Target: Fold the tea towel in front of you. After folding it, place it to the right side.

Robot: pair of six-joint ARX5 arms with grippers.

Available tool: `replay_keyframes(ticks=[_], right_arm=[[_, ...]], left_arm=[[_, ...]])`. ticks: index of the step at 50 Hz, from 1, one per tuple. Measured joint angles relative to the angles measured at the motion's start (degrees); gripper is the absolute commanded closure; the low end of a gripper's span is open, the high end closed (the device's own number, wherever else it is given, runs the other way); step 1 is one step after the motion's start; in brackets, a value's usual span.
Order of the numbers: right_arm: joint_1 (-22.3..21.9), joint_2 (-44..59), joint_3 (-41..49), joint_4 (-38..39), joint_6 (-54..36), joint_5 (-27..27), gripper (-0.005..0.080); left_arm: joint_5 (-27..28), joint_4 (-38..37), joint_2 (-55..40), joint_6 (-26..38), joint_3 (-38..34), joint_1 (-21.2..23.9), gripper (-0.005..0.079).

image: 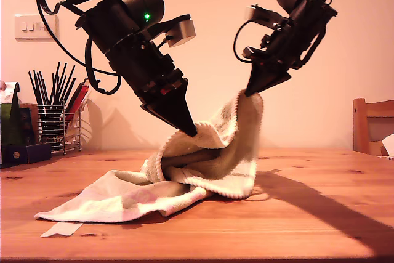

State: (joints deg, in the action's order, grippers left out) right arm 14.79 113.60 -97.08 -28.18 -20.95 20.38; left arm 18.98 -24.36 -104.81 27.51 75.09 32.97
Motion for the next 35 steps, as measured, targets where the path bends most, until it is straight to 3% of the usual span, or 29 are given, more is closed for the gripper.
replay_keyframes(ticks=[10,21,35], right_arm=[[0.4,0.0,0.0,-0.3,0.0,0.0,0.0765],[0.3,0.0,0.0,-1.0,0.0,-0.2,0.0765],[0.3,0.0,0.0,-0.9,0.0,-1.4,0.0765]], left_arm=[[-1.6,0.6,0.0,-2.1,0.0,0.0,0.0763],[-8.6,-0.4,3.3,-3.3,-0.1,-0.9,0.0763],[-13.4,3.5,17.3,-3.6,0.0,-8.9,0.0764]])
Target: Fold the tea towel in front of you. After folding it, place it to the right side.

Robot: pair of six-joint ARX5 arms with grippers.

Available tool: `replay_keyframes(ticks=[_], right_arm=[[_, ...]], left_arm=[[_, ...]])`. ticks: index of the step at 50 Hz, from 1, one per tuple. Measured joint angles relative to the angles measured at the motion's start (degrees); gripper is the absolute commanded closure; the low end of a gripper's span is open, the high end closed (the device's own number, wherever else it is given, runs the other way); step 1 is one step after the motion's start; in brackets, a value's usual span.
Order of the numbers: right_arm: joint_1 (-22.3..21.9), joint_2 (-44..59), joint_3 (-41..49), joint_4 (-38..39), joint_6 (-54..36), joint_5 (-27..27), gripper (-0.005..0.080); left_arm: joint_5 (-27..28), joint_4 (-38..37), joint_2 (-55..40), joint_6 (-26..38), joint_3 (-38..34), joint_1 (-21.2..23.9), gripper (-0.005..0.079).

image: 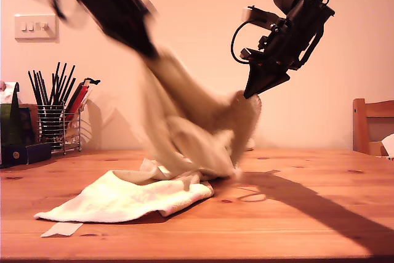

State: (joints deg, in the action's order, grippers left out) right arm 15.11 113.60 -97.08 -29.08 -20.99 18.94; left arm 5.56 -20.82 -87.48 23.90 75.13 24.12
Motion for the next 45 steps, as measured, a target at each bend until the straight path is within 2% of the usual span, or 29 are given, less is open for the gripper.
replay_keyframes(ticks=[10,26,37,45], right_arm=[[1.2,0.0,-3.1,-0.1,0.2,-0.2,0.0765],[4.5,0.0,-14.3,2.6,0.9,-3.1,0.0765],[4.6,0.0,-15.5,2.4,0.9,-4.8,0.0765],[4.0,0.0,-15.5,2.4,0.9,-4.9,0.0765]], left_arm=[[-0.2,2.0,-2.3,0.0,0.1,-5.6,0.0764],[0.5,11.6,-3.3,0.4,0.0,-8.3,0.0764],[1.0,13.2,-3.3,1.8,0.3,-9.8,0.0764],[2.1,13.7,-3.3,1.8,4.7,-10.4,0.0764]])
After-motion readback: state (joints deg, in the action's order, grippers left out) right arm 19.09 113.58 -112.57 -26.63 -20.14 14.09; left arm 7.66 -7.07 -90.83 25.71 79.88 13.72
